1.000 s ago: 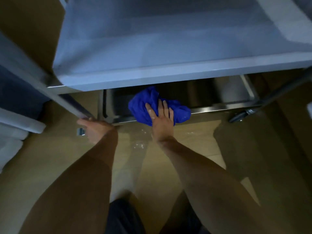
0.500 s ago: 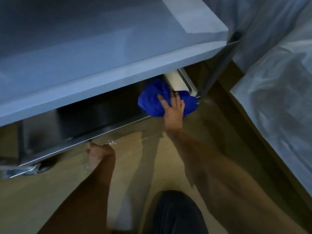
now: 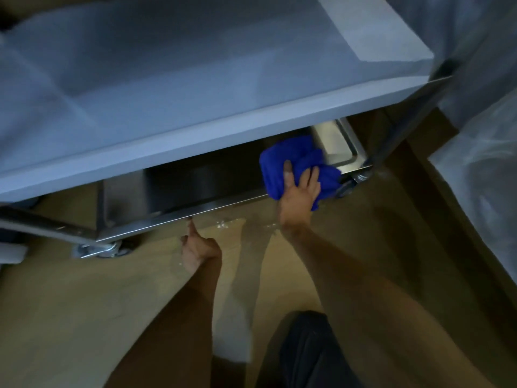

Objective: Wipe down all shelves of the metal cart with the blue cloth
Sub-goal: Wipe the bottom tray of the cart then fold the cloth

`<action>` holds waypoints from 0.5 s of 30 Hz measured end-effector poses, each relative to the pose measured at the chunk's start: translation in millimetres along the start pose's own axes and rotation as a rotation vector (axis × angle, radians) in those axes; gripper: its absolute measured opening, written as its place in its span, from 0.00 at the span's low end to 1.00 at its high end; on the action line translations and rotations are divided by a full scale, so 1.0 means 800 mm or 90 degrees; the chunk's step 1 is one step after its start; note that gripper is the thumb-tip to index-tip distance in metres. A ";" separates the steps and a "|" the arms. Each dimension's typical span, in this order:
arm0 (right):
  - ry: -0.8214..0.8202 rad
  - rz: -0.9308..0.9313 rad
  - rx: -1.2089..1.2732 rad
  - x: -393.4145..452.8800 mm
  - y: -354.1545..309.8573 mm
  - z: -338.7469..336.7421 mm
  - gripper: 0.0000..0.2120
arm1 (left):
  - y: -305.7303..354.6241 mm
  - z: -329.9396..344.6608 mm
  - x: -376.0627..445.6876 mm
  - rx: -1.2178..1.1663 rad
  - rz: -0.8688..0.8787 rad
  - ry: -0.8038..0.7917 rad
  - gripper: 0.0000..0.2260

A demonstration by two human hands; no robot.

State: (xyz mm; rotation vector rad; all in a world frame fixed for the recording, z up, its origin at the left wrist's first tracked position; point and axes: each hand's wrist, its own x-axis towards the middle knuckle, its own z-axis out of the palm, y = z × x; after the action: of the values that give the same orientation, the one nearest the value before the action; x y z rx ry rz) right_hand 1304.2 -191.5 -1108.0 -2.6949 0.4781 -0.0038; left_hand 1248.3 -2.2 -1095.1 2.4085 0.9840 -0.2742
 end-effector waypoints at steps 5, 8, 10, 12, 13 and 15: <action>-0.157 -0.217 -0.060 -0.078 -0.136 0.025 0.40 | -0.015 -0.056 0.009 -0.600 -0.213 -0.222 0.17; -0.299 -0.293 -0.037 -0.107 -0.195 0.015 0.40 | -0.035 -0.101 0.024 -0.730 -0.225 -0.337 0.34; -0.389 -0.277 0.040 -0.131 -0.217 0.003 0.40 | -0.048 -0.134 0.024 -0.747 -0.224 -0.336 0.30; -0.479 -0.217 0.139 -0.156 -0.227 -0.019 0.40 | -0.062 -0.167 0.018 -0.717 -0.232 -0.329 0.24; -0.517 -0.168 0.181 -0.166 -0.229 -0.029 0.38 | -0.073 -0.179 0.015 -0.684 -0.239 -0.334 0.21; -0.578 -0.130 0.171 -0.182 -0.232 -0.057 0.29 | -0.098 -0.200 0.010 -0.622 -0.245 -0.355 0.22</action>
State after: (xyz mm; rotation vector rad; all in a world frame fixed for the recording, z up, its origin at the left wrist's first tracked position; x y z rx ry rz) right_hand 1225.3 -1.5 -984.6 -2.1610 -0.0794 0.9658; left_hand 1197.8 135.9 -993.4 1.1671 0.9805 -0.4389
